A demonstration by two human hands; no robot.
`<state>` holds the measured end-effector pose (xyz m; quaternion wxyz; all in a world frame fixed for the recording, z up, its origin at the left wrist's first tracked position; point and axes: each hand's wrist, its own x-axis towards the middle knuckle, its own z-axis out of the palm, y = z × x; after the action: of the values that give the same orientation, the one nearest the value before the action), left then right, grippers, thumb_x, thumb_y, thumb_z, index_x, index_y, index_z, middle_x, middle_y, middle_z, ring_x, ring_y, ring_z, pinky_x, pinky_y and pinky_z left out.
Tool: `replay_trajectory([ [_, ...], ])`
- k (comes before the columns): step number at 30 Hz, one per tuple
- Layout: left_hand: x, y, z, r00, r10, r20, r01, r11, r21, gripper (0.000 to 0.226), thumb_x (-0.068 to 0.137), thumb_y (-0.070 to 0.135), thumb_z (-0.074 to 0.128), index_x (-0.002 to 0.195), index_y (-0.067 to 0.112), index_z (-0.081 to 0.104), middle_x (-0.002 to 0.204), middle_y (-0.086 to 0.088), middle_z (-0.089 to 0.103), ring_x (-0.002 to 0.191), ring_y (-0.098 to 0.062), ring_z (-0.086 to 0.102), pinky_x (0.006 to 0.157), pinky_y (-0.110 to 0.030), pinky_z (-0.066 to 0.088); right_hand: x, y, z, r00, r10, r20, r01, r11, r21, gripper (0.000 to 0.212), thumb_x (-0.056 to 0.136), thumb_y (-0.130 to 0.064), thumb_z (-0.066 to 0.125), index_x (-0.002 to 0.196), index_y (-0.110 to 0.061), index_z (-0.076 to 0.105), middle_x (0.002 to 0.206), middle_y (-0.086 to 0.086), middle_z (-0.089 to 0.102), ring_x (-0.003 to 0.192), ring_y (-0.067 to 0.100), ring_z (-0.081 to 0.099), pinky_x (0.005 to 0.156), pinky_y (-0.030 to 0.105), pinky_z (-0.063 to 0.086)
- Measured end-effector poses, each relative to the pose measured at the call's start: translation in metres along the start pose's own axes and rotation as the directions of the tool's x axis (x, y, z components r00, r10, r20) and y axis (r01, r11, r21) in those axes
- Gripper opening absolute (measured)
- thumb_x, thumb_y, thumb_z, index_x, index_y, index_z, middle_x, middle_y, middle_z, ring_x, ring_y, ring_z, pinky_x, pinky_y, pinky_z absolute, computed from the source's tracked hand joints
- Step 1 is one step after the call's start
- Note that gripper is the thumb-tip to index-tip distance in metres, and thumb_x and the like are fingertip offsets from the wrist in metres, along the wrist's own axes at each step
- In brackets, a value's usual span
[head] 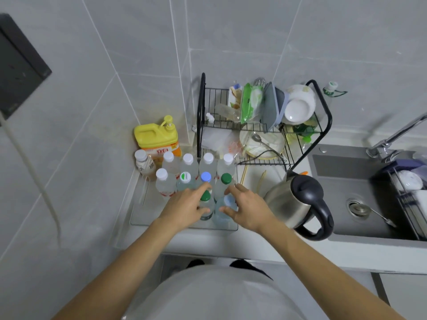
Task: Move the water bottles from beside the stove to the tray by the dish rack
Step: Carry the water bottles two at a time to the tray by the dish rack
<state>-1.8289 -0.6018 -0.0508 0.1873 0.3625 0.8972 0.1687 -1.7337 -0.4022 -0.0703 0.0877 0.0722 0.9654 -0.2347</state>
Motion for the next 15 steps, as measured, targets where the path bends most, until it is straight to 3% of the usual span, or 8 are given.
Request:
replay_trajectory([
  [3, -0.015, 0.017, -0.009, 0.99, -0.113, -0.09, 0.117, 0.992, 0.047, 0.072, 0.093, 0.052, 0.068, 0.153, 0.037, 0.031, 0.101, 0.003, 0.07, 0.094, -0.023, 0.07, 0.063, -0.034, 0.048, -0.014, -0.004, -0.01, 0.997, 0.05, -0.065, -0.05, 0.999, 0.005, 0.053, 0.095, -0.062, 0.057, 0.137, -0.031, 0.046, 0.123, -0.007, 0.055, 0.113, 0.02, 0.062, 0.078, 0.037, 0.054],
  [6, -0.025, 0.033, -0.016, 0.945, -0.126, -0.302, 0.148, 0.988, 0.051, 0.056, 0.092, 0.055, 0.064, 0.141, 0.033, 0.047, 0.117, 0.004, 0.063, 0.113, -0.025, 0.061, 0.069, -0.038, 0.053, -0.033, -0.006, -0.023, 0.971, 0.093, -0.218, -0.089, 0.996, 0.032, 0.054, 0.095, -0.068, 0.051, 0.135, -0.032, 0.049, 0.117, -0.009, 0.053, 0.112, 0.018, 0.056, 0.073, 0.038, 0.056],
  [8, -0.022, 0.044, -0.023, 0.907, -0.045, -0.419, 0.079, 0.995, 0.063, 0.053, 0.089, 0.052, 0.066, 0.136, 0.029, 0.055, 0.123, 0.006, 0.058, 0.115, -0.025, 0.057, 0.074, -0.04, 0.057, -0.046, -0.006, -0.036, 0.94, 0.113, -0.323, -0.111, 0.993, 0.023, 0.054, 0.095, -0.068, 0.05, 0.131, -0.028, 0.052, 0.117, -0.009, 0.052, 0.111, 0.018, 0.053, 0.074, 0.036, 0.055],
  [10, -0.013, 0.061, -0.029, 0.902, 0.048, -0.43, -0.011, 0.996, 0.086, 0.062, 0.089, 0.054, 0.065, 0.145, 0.03, 0.052, 0.138, 0.003, 0.054, 0.127, -0.025, 0.052, 0.089, -0.044, 0.056, -0.063, -0.004, -0.047, 0.902, 0.13, -0.411, -0.14, 0.99, 0.007, 0.055, 0.095, -0.065, 0.053, 0.132, -0.024, 0.054, 0.123, -0.006, 0.052, 0.114, 0.021, 0.053, 0.085, 0.037, 0.055],
  [13, 0.003, 0.095, -0.034, 0.895, 0.226, -0.384, -0.175, 0.971, 0.162, 0.072, 0.092, 0.06, 0.057, 0.157, 0.033, 0.041, 0.157, -0.002, 0.043, 0.148, -0.029, 0.038, 0.112, -0.05, 0.045, -0.094, 0.002, -0.063, 0.84, 0.219, -0.496, -0.232, 0.972, 0.037, 0.069, 0.096, -0.07, 0.048, 0.15, -0.026, 0.047, 0.154, -0.003, 0.043, 0.144, 0.023, 0.038, 0.114, 0.041, 0.043],
  [15, 0.014, 0.121, -0.031, 0.879, 0.346, -0.328, -0.3, 0.936, 0.184, 0.072, 0.094, 0.061, 0.055, 0.159, 0.035, 0.038, 0.163, -0.002, 0.039, 0.154, -0.03, 0.03, 0.12, -0.053, 0.037, -0.118, 0.005, -0.07, 0.777, 0.296, -0.556, -0.313, 0.947, 0.068, 0.077, 0.096, -0.074, 0.042, 0.16, -0.032, 0.035, 0.168, -0.003, 0.029, 0.158, 0.024, 0.021, 0.125, 0.043, 0.029],
])
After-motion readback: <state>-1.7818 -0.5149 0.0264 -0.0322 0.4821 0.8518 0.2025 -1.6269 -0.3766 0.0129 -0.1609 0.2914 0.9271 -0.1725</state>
